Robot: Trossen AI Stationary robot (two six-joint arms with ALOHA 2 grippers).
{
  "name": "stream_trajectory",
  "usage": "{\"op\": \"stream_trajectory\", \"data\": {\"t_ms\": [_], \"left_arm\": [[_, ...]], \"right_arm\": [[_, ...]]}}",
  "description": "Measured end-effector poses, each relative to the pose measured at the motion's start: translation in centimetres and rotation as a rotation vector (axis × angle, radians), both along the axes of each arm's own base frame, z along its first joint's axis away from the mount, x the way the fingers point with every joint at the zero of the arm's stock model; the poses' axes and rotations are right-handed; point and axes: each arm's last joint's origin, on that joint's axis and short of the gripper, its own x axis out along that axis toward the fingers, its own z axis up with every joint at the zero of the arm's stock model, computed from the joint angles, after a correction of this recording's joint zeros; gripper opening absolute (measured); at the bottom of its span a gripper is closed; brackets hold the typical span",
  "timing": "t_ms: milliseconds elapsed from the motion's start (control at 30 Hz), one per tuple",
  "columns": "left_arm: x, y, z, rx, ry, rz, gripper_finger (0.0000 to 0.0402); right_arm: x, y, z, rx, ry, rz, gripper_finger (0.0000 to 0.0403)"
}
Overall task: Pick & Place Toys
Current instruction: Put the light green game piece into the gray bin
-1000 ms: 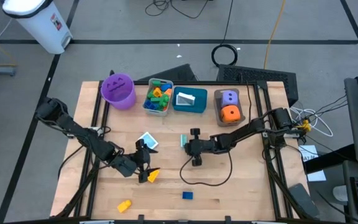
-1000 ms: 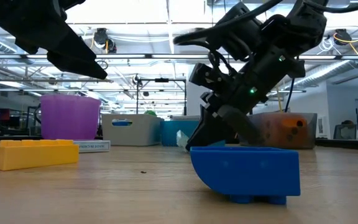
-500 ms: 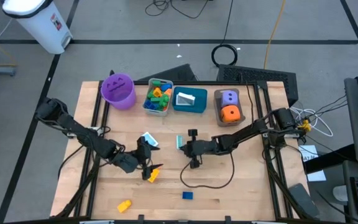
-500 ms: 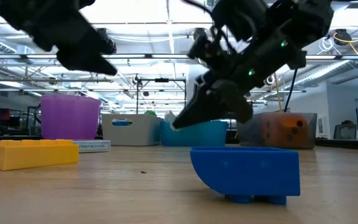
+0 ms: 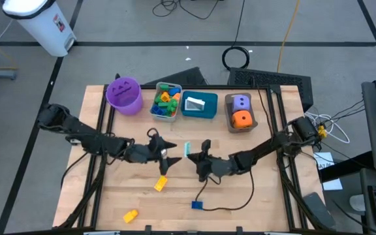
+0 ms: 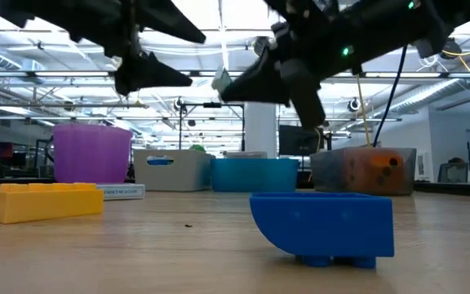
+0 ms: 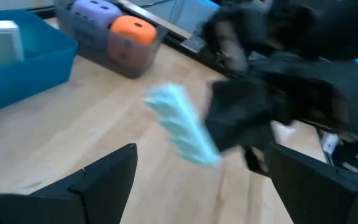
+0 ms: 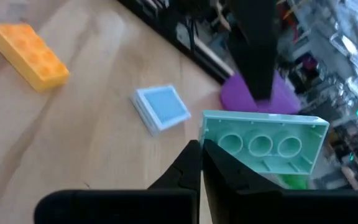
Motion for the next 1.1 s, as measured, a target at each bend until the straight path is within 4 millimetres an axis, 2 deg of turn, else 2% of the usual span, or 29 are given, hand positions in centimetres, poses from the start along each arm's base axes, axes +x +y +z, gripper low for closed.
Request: {"op": "stream_trajectory", "data": {"t_ms": [200,433,600,1100], "left_arm": [[0.6,2.1,0.2,-0.03,-0.018,0.048,0.0356],[1.3,3.6,1.2,-0.026,-0.109,-0.052,0.0356],[1.5,3.7,1.8,-0.033,-0.173,-0.15,0.0356],[1.6,3.3,2.7,-0.044,-0.261,-0.292,0.0356]], "right_arm": [[0.0,0.8,0.7,-0.034,-0.058,0.035,0.0],[0.1,0.8,1.1,-0.052,-0.083,0.048,0.0],[0.1,0.8,1.4,-0.071,-0.104,0.052,0.0],[0.3,1.0,2.7,-0.153,-0.196,0.126,0.0]]}}
